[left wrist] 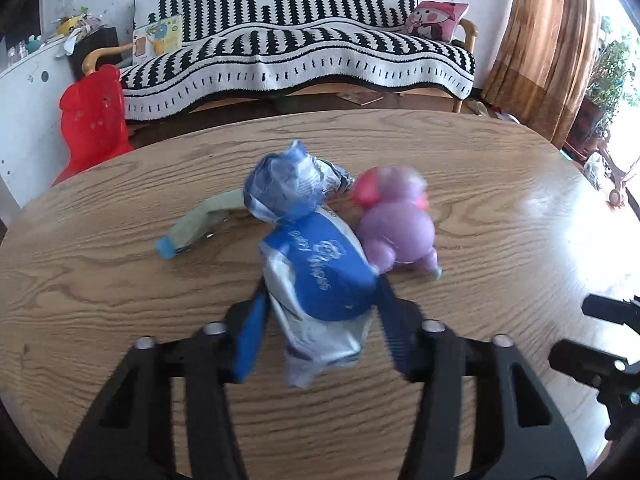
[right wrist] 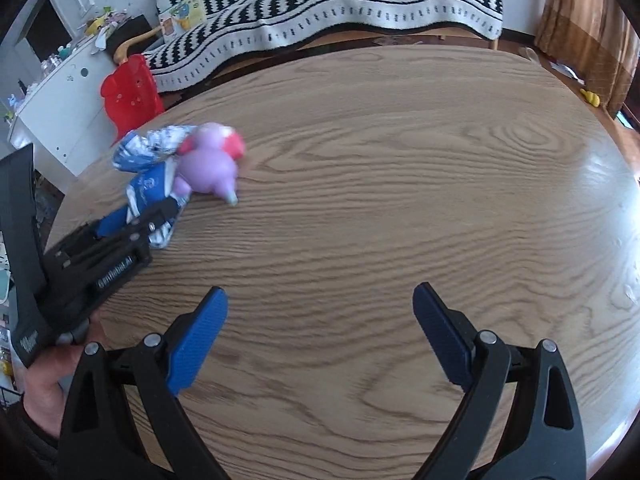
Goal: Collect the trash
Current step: 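Grasp the blue Baby Wipes pack with the left tool while the right tool grasps the purple pig toy, then carry the wipes pack and pig toy over the black bin and release both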
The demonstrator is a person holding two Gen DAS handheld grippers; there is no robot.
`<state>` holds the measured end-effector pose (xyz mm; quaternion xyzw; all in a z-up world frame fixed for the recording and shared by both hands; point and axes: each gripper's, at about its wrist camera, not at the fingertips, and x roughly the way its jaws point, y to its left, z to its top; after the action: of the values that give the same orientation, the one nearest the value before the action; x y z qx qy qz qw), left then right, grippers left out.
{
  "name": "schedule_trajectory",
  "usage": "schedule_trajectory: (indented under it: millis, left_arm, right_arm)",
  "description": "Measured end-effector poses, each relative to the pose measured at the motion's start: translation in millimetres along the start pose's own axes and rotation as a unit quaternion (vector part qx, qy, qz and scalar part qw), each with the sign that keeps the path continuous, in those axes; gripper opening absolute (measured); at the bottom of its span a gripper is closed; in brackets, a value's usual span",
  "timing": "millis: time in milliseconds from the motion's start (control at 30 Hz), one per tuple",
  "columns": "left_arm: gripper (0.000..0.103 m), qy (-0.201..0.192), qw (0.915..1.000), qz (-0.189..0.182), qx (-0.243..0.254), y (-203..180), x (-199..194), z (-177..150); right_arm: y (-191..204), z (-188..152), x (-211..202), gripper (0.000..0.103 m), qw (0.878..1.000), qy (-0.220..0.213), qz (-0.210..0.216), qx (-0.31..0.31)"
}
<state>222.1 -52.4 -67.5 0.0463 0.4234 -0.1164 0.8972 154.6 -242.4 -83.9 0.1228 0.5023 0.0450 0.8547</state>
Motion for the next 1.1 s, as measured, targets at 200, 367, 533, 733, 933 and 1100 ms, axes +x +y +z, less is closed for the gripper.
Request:
schedule_trajectory:
  millis: [200, 367, 533, 733, 933, 1100]
  left_arm:
    - [0.046, 0.025, 0.9996, 0.015, 0.000, 21, -46, -25]
    - [0.046, 0.031, 0.9990, -0.005, -0.031, 53, -86, -46]
    - [0.046, 0.026, 0.9979, 0.012, -0.057, 82, -89, -47]
    - [0.046, 0.022, 0.9966, 0.008, -0.079, 92, -87, -38]
    - [0.046, 0.024, 0.9977, -0.002, -0.063, 69, -85, -35]
    - [0.046, 0.021, 0.9990, -0.017, -0.034, 29, -87, -31]
  right_arm:
    - [33, 17, 20, 0.091, 1.000, -0.001, 0.028, -0.004]
    - [63, 39, 41, 0.091, 0.999, 0.001, 0.039, -0.003]
    - [88, 74, 71, 0.091, 1.000, 0.009, 0.020, -0.002]
    - [109, 96, 99, 0.084, 0.999, 0.036, -0.008, -0.014]
    - [107, 71, 73, 0.051, 0.998, 0.028, -0.028, -0.054]
    - [70, 23, 21, 0.051, 0.997, 0.017, -0.036, -0.066]
